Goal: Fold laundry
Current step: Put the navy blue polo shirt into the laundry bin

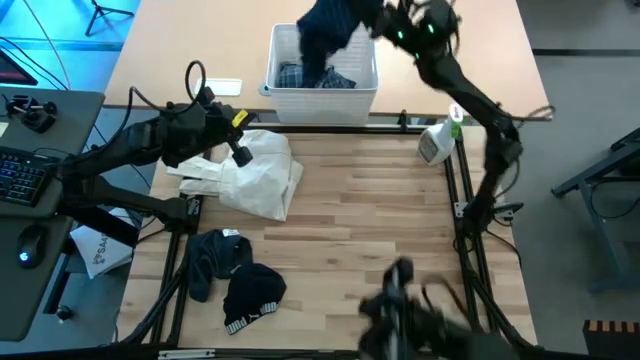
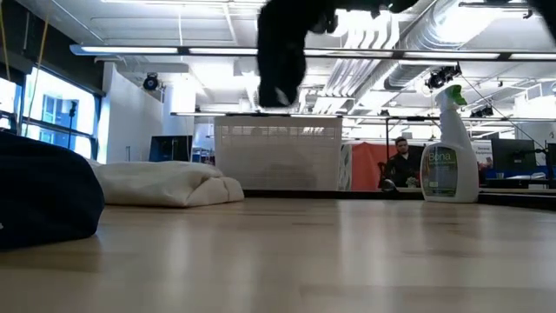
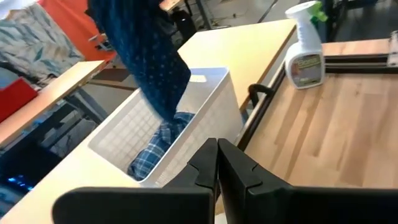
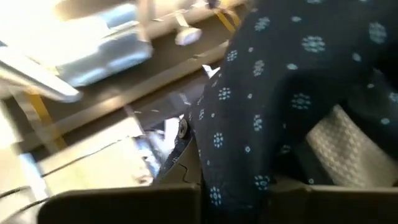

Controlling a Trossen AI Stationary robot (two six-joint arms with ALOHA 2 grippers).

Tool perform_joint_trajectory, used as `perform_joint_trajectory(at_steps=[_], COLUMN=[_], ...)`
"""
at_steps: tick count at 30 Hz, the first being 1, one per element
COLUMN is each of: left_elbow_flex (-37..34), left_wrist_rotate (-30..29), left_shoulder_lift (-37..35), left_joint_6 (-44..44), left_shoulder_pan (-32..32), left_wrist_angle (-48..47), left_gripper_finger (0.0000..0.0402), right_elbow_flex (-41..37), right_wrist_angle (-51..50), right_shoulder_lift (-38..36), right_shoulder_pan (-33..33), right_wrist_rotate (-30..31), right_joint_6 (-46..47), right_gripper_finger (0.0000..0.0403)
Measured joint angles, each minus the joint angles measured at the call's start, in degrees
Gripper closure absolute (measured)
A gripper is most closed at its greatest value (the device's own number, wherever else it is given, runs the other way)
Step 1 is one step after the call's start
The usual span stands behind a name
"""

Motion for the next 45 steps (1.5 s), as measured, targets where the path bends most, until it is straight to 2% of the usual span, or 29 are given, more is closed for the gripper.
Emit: perform_joint_trajectory(at_steps=[4,7,11,16,21,27,33,39,41,45], left_elbow_flex=[0.0,0.0,0.0,0.0,0.0,0.0,0.0,0.0,0.0,0.0], left_wrist_rotate=[-0.94,-1.12,-1.6,-2.2,-2.19,-2.15,0.39,3.68,4.15,4.56], left_shoulder_lift=[0.02,0.0,0.0,0.18,0.18,0.18,0.18,0.18,0.18,0.18], left_joint_6=[0.35,0.24,0.36,0.27,0.23,0.23,0.23,0.22,0.21,0.23], left_shoulder_pan=[1.41,2.34,4.25,7.36,10.75,13.66,14.49,14.47,14.46,14.46], left_wrist_angle=[-0.02,-0.02,0.68,2.47,4.39,5.61,5.57,5.5,5.25,5.12], left_gripper_finger=[0.0401,0.0401,0.0401,0.0401,0.0401,0.0401,0.0401,0.0401,0.0401,0.0401], right_elbow_flex=[14.41,23.78,18.99,20.35,24.2,23.72,24.14,23.94,23.96,23.91], right_wrist_angle=[-7.63,-8.21,11.38,22.45,23.7,22.7,12.7,3.45,5.79,14.6], right_shoulder_lift=[11.97,21.74,28.51,33.98,34.03,29.87,27.16,27.42,28.34,29.85], right_shoulder_pan=[-3.89,-5.32,-6.03,-7.63,-8.35,-10.83,-12.3,-10.77,-9.47,-7.69], right_wrist_rotate=[-2.71,-6.83,-8.4,-11.53,-16.55,-15.01,-14.73,-10.29,-8.75,-5.58], right_joint_6=[0.75,5.78,20.88,35.6,34.59,36.15,32.15,26.1,25.82,30.91], right_gripper_finger=[0.0378,0.0378,0.0378,0.0378,0.0378,0.0378,0.0378,0.0378,0.0378,0.0378])
